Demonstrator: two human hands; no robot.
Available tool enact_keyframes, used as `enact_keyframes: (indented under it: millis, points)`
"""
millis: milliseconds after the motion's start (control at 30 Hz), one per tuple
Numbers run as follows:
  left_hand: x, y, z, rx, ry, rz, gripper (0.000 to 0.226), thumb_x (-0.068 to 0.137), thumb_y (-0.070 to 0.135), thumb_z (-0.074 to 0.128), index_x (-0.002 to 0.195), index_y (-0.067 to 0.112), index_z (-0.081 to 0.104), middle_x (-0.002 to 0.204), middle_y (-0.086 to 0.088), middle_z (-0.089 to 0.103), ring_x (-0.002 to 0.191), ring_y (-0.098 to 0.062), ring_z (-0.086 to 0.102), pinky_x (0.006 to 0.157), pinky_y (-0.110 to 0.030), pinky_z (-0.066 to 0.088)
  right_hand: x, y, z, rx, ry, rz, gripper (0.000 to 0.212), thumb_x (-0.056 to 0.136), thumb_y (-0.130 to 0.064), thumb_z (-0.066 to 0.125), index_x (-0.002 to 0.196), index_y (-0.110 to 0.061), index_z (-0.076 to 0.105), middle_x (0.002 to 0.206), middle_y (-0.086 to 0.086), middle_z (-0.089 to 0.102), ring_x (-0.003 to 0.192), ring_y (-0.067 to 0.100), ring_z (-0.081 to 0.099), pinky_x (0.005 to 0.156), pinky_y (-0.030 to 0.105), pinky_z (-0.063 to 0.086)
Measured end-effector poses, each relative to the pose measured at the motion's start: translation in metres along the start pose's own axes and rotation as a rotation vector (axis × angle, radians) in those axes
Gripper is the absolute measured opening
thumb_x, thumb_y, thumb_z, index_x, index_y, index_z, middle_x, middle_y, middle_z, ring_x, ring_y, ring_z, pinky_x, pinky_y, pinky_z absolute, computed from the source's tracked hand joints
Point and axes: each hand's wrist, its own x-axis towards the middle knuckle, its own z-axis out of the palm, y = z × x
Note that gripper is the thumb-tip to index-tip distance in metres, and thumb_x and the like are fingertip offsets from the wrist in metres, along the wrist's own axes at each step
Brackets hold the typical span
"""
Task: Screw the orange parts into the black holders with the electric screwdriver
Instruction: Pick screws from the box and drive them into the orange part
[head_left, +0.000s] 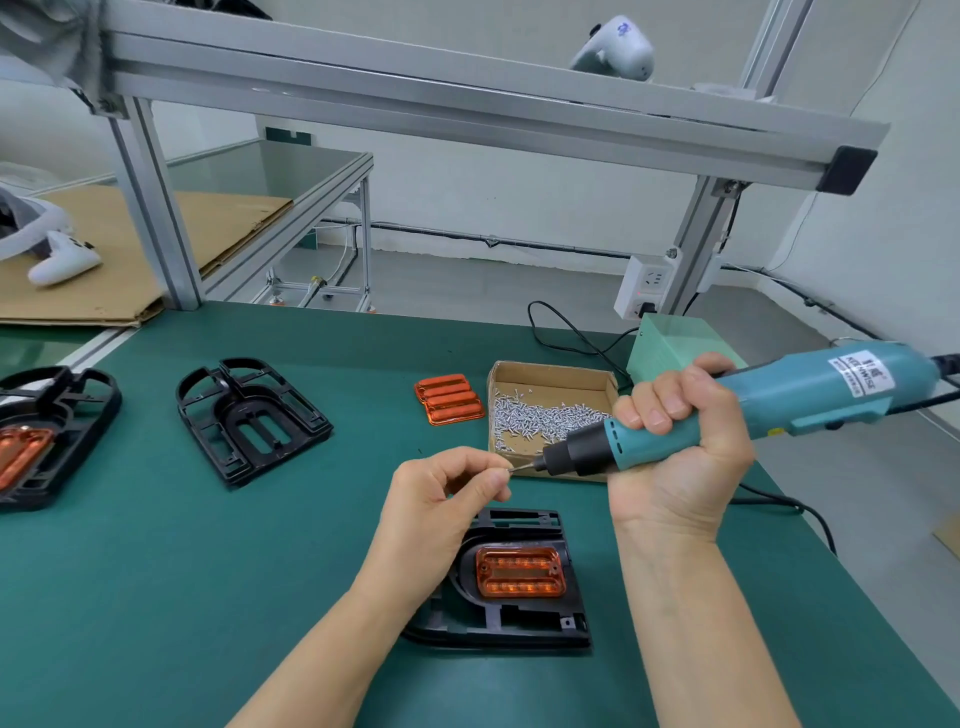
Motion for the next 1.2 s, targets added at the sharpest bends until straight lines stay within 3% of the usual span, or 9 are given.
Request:
enact_keyframes:
  millis: [233, 500, 667, 900, 1033, 1200]
  points:
    - [0.001, 0.004, -0.002, -0.155, -0.154, -0.141, 0.020, 0.088, 0.009, 0.062, 0.074, 0.018, 0.073, 0.067, -0.003, 0.068, 0.064, -0.009, 0.057, 0.066, -0.017, 0.049, -0.003, -0.003, -0.001, -0.060, -0.081, -0.041, 0.017, 0.078, -0.006, 0.045, 0.082, -0.021, 0.051, 0.051, -0.010, 0.036, 0.040, 0.005, 0.034, 0.044, 0.019, 0.034]
    - [-0.001, 0.003, 0.004, -0.123, -0.016, -0.088, 0.015, 0.086, 0.007, 0.065, 0.078, 0.015, 0.075, 0.073, -0.004, 0.072, 0.070, -0.007, 0.063, 0.073, -0.018, 0.051, -0.002, 0.001, -0.005, -0.047, 0.050, -0.039, 0.014, 0.076, -0.009, 0.048, 0.080, -0.022, 0.050, 0.053, -0.010, 0.035, 0.043, 0.006, 0.033, 0.046, 0.019, 0.035]
    - [0.000, 0.004, 0.005, -0.165, -0.009, -0.094, 0.013, 0.083, 0.006, 0.068, 0.077, 0.015, 0.076, 0.076, -0.005, 0.074, 0.073, -0.008, 0.064, 0.077, -0.023, 0.052, 0.000, -0.003, -0.004, -0.043, 0.042, -0.043, 0.014, 0.076, -0.009, 0.049, 0.079, -0.022, 0.049, 0.053, -0.010, 0.036, 0.043, 0.006, 0.034, 0.046, 0.020, 0.035]
    - [-0.001, 0.002, 0.004, -0.008, 0.015, -0.012, 0.015, 0.087, 0.011, 0.066, 0.080, 0.022, 0.074, 0.072, -0.001, 0.071, 0.072, -0.010, 0.064, 0.077, -0.024, 0.053, -0.007, 0.005, -0.004, -0.062, 0.054, -0.030, 0.016, 0.076, -0.006, 0.048, 0.080, -0.022, 0.049, 0.052, -0.009, 0.036, 0.042, 0.006, 0.034, 0.046, 0.020, 0.036]
    - [0.002, 0.005, 0.000, -0.194, 0.095, -0.076, 0.021, 0.084, 0.006, 0.066, 0.075, 0.021, 0.076, 0.074, 0.001, 0.071, 0.065, -0.006, 0.057, 0.066, -0.020, 0.051, -0.003, 0.003, -0.001, -0.022, 0.080, -0.029, 0.015, 0.075, -0.008, 0.048, 0.078, -0.023, 0.050, 0.053, -0.010, 0.036, 0.043, 0.006, 0.033, 0.046, 0.020, 0.035]
    - [0.002, 0.010, 0.000, -0.571, -0.003, -0.206, 0.012, 0.070, 0.010, 0.068, 0.077, 0.012, 0.078, 0.073, -0.008, 0.070, 0.062, -0.011, 0.060, 0.061, -0.022, 0.053, -0.001, -0.004, 0.010, -0.002, 0.025, -0.047, 0.015, 0.076, -0.009, 0.048, 0.078, -0.023, 0.050, 0.053, -0.009, 0.035, 0.043, 0.007, 0.032, 0.046, 0.020, 0.034]
